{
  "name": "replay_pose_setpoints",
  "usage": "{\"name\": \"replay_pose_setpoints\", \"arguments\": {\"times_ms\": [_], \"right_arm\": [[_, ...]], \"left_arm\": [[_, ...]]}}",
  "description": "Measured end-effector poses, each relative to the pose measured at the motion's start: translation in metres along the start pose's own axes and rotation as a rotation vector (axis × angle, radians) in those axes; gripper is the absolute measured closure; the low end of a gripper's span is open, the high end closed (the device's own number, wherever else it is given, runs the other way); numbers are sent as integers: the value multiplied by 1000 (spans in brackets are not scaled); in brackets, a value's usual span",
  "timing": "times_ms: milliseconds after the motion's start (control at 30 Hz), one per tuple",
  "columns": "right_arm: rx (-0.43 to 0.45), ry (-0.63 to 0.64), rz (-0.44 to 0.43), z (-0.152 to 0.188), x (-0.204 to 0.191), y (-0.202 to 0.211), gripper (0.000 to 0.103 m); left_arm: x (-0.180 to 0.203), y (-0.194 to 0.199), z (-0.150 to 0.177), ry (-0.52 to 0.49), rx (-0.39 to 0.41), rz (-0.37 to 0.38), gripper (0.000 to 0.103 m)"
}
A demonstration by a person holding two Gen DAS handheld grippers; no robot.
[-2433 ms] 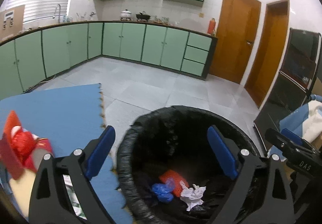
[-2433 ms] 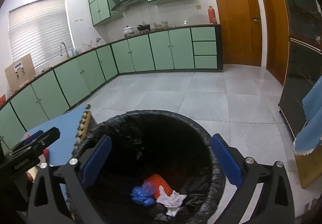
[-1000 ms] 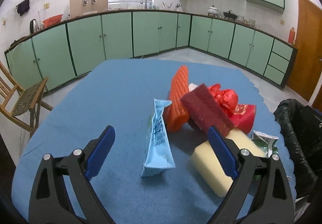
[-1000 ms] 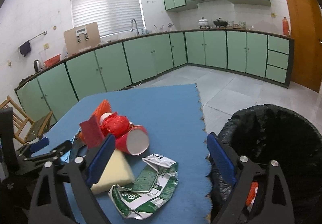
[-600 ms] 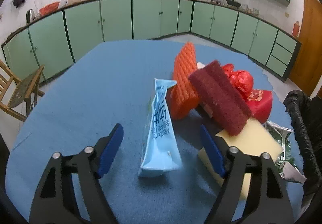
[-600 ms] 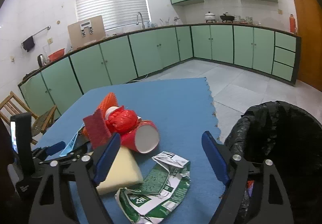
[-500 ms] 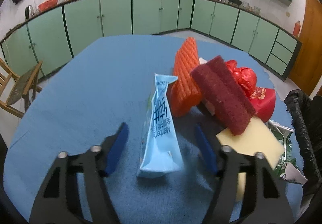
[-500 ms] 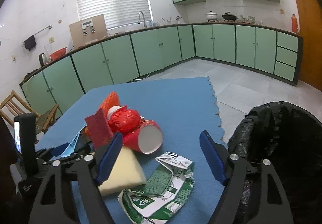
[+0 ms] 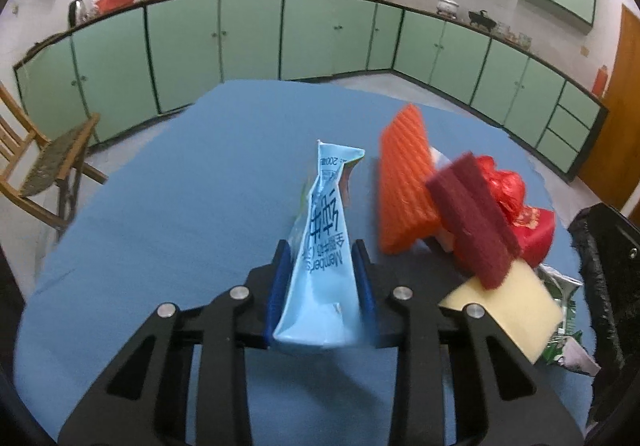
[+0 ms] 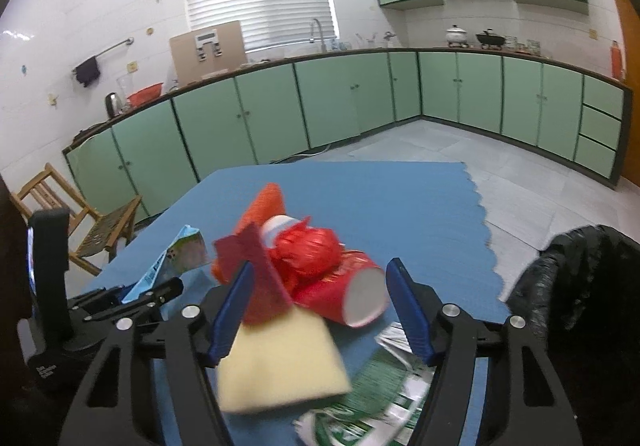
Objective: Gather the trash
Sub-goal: 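Grasp the light-blue packet with the left tool while the right tool grasps the maroon scouring pad, then lift the light-blue packet and maroon pad and carry them toward the bin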
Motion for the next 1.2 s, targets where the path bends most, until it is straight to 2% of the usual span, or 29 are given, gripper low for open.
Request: {"name": "replay_pose_setpoints", "arguments": {"times_ms": [233,367,667,733,833,1000,1200], "right_arm": [[-34,36,-52,7,-30,-26,37],[-63,59,-62,12,-41,-40,40],[-112,144,-47,23,-58,-63,44],[-121,147,-45,24,-57,-67,44],[-130,160,-34,27,-59,-71,44],[-135,155,-30,27,-57,-75,52],[-119,140,-45,23,-55,-65,53]], "left_arm": [[-26,8,-10,17,15,-50,73],[-37,10,-13,24,23,-63,74],[-46,3,-11,28,15,-43,77],[-47,-6,-6,45,-24,-23,75],[-49,-12,-4,48,-29,-32,71],[-44,-19,-8,27,-25,-40,71],[-45,-18,-7,49,-17,-53,80]]}}
Point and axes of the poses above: each gripper's, at about its wrist camera, not at the fingertips, and y roughly against the way its jaws point, x to its right, z to its underside, the point moved 6 cm from there along -y, roughly the way its jaws point, and after that the axes turned 2 degrees about x, right-handed, at the moved point
